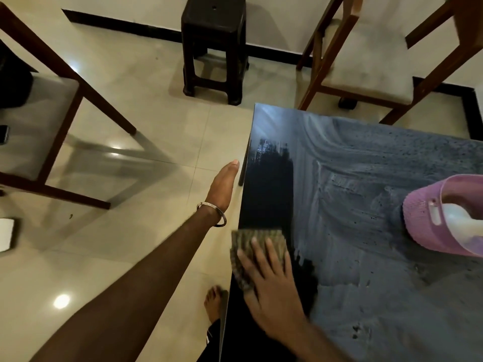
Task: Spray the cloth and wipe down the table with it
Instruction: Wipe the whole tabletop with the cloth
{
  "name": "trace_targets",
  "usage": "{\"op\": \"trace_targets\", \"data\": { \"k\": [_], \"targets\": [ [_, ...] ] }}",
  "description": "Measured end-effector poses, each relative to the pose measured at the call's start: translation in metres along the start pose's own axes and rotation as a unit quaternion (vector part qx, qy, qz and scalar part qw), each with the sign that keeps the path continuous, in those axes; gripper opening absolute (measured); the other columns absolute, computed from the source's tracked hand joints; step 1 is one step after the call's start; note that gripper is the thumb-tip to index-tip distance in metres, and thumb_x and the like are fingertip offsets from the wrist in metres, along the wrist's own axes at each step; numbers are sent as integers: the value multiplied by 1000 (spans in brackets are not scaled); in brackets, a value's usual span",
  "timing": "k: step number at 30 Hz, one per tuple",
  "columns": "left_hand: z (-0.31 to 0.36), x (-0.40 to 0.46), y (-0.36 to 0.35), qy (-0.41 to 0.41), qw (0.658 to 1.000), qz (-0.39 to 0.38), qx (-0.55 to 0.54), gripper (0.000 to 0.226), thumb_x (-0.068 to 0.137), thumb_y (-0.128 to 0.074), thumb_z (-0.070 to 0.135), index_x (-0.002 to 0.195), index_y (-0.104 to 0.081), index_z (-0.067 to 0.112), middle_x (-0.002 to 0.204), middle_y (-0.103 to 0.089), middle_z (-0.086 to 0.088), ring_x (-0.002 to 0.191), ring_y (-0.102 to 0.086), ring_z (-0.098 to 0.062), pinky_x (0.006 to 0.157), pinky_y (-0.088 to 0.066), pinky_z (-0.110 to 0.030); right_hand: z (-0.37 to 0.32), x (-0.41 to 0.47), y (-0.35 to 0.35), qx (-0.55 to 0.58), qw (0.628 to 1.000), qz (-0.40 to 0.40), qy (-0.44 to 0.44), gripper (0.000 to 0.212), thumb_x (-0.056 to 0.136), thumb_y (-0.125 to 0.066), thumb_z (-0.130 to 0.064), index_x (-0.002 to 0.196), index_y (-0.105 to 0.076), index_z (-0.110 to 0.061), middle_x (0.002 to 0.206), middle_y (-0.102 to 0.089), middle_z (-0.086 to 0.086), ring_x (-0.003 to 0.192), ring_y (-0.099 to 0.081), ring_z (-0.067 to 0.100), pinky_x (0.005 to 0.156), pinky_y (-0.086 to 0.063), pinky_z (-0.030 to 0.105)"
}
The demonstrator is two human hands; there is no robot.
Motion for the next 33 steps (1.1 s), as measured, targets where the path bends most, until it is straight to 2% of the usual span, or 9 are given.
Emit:
{"op": "trace_targets", "data": {
  "k": [3,6,8,11,17,21,25,29,33],
  "targets": [
    [5,11,-2,-7,1000,-4,1,50,100,-36,46,142,-42,20,146,-45,4,134,-40,-11,110,-27,-28,-7,-33,-14,-15,999,-50,7,83,76,-49,-59,154,-27,-42,161,-30,-5,150,-15,24,110,-20,49],
    [8,22,-4,-6,1000,-13,-10,56,97,-35,52,143,-42,21,147,-44,5,136,-38,-10,109,-25,-27,13,27,10,28,999,-14,-16,73,87,-40,-52,155,-12,-47,166,-5,-10,153,4,21,118,-5,51],
    [14,26,-4,-4,1000,-7,-15,74,85,-34,70,142,-44,23,146,-44,7,136,-38,-9,111,-24,-28,32,99,41,43,998,24,-48,65,94,-27,-50,155,-5,-47,166,9,-10,152,16,20,121,7,54],
    [23,33,-2,-6,1000,15,-16,105,62,-30,90,142,-43,24,147,-43,8,136,-37,-7,115,-22,-32,64,213,87,17,996,40,-81,61,101,-27,-48,157,-4,-41,166,12,-5,151,18,24,120,10,56],
    [31,47,-2,-20,1000,16,-14,113,57,-29,95,143,-41,23,148,-43,5,138,-36,-11,118,-21,-39,101,338,127,33,993,-6,-112,65,101,-30,-47,158,-1,-38,166,15,-3,151,18,26,119,10,58],
    [36,51,0,-26,999,23,-13,114,57,-29,96,143,-42,23,148,-44,5,137,-37,-11,118,-22,-40,96,310,119,14,997,15,-80,64,101,-30,-48,158,-1,-37,166,14,-2,151,17,26,120,8,57],
    [40,54,-1,-26,999,24,-13,119,52,-29,100,142,-43,24,147,-45,6,136,-38,-9,117,-22,-36,69,202,79,26,998,45,-41,67,93,-19,-51,157,-3,-41,166,11,-6,151,20,21,121,8,55],
    [45,56,-9,-29,999,13,-6,115,55,-27,97,143,-41,24,148,-43,6,137,-36,-11,112,-22,-31,47,119,47,44,997,10,-59,72,86,-21,-50,155,2,-47,163,17,-14,149,25,14,120,12,50],
    [44,56,-14,-27,999,19,-10,121,49,-30,100,142,-43,24,146,-45,7,135,-39,-8,112,-23,-29,61,168,68,37,992,54,-108,71,87,-16,-54,156,-4,-44,166,7,-7,152,16,19,120,12,52]
  ]
}}
Point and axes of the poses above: each hand's wrist, its own x-axis towards the middle knuckle, its own y-axis out of the back of the hand, z = x × y, the point moved 5 cm from there along x, towards the middle knuckle
